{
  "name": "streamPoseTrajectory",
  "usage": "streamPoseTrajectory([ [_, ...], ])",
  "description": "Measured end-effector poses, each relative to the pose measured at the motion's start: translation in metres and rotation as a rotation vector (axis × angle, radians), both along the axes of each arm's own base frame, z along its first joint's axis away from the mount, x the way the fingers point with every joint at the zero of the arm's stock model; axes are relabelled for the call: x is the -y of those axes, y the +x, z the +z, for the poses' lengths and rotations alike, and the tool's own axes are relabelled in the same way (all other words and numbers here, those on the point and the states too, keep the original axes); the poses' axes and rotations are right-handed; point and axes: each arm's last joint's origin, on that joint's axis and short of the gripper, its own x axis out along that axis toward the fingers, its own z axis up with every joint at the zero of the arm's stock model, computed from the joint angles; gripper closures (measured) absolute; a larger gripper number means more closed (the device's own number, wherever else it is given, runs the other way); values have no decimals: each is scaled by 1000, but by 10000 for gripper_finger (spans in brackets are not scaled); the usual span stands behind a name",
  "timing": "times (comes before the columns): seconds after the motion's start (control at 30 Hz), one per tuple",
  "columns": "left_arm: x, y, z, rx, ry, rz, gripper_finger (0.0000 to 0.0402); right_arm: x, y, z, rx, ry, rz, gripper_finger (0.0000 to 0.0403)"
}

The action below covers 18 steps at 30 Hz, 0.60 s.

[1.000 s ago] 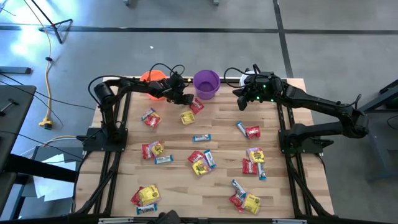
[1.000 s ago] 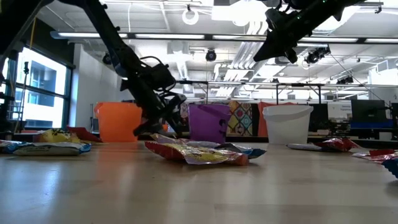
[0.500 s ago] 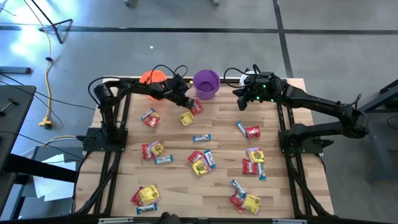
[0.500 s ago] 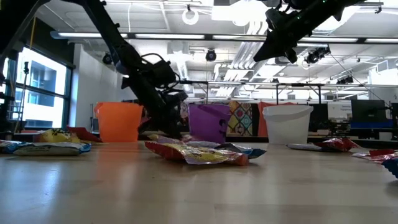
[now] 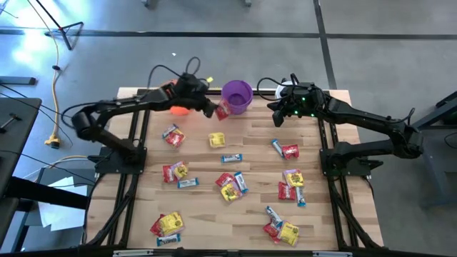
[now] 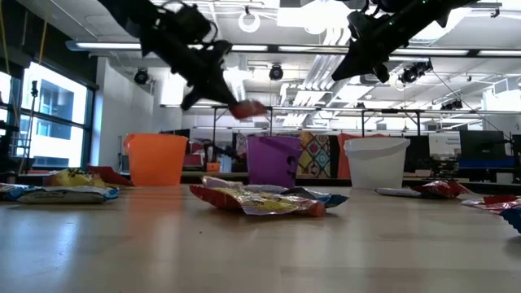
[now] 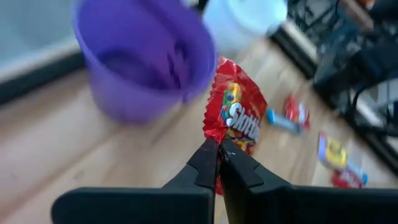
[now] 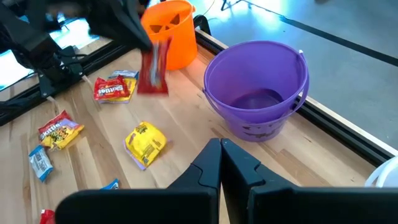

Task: Sort candy
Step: Put the red candy into the purple bucket

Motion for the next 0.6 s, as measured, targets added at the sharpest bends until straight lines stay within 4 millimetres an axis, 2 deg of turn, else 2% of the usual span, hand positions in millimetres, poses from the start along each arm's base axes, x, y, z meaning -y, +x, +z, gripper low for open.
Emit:
streamPoseTrajectory([
  [0.13,-17,3,28,48,84,27,401,0,0,0,0,0,0,403],
  [0.3,-48,27,49,7,183,-11,401,0,0,0,0,0,0,403],
  [0.43,-68,51,50,-96,233,-89,401,0,0,0,0,0,0,403],
  [0.6,-83,70,29,-193,236,-144,401,0,0,0,0,0,0,403],
])
